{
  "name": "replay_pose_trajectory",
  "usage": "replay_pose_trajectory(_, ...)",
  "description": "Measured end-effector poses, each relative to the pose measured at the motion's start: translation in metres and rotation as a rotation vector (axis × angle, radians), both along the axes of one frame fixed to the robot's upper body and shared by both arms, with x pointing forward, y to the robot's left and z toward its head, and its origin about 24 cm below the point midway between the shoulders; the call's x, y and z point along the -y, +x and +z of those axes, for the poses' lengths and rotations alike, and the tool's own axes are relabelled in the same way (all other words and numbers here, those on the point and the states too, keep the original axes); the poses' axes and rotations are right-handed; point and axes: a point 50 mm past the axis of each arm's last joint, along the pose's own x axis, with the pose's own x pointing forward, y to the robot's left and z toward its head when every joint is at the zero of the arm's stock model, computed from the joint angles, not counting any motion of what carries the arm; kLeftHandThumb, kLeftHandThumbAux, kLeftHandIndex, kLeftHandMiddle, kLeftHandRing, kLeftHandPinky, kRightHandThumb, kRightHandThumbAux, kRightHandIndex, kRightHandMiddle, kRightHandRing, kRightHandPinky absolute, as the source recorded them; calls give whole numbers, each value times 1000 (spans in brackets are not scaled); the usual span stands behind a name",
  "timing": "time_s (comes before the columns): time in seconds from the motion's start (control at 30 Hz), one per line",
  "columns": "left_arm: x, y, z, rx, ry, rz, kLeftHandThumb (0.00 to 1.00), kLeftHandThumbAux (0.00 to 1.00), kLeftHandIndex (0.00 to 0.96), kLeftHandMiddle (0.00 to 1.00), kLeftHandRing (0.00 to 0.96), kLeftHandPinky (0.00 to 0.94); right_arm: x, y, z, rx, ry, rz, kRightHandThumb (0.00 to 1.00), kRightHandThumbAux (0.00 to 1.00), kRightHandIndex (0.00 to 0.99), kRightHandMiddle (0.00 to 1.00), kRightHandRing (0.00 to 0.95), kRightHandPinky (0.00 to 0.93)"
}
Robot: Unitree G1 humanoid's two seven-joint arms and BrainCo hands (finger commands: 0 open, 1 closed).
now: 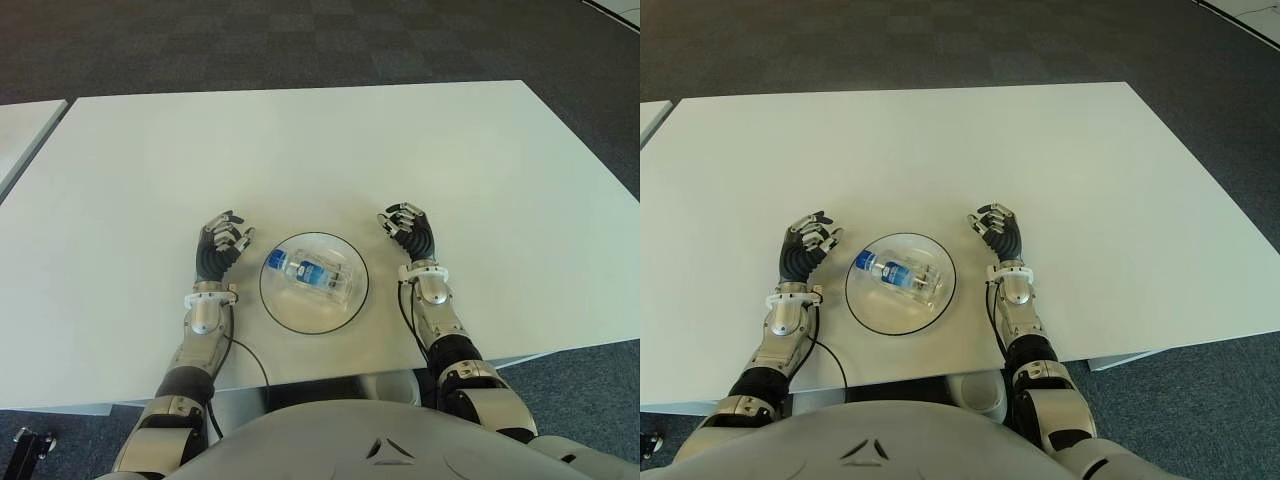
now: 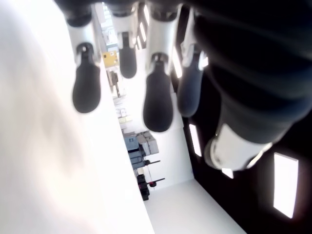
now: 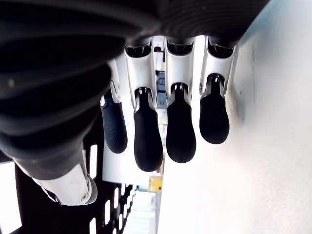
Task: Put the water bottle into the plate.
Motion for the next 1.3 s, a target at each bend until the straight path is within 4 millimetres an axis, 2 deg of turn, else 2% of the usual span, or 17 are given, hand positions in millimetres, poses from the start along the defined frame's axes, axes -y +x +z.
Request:
replay_pose_trajectory(0.37,-9,8,-3,-38,31,-53,701,719,434,665,649,620,0,1,-1,-5,0,-2,707,725,435,662,654,650)
replay_pose_trajectory(0.77,-7,11,-6,-69,13,-96,701,718,434,639,624,590,0,1,-1,-10,1,-4,708,725,436,667,656,656)
replay_pose_trajectory(1.3,-9,15,-9,-94,-247,-54,707,711,434,605,588,566,0,3,-2,-14,4,0,708,725,435,676,664,654)
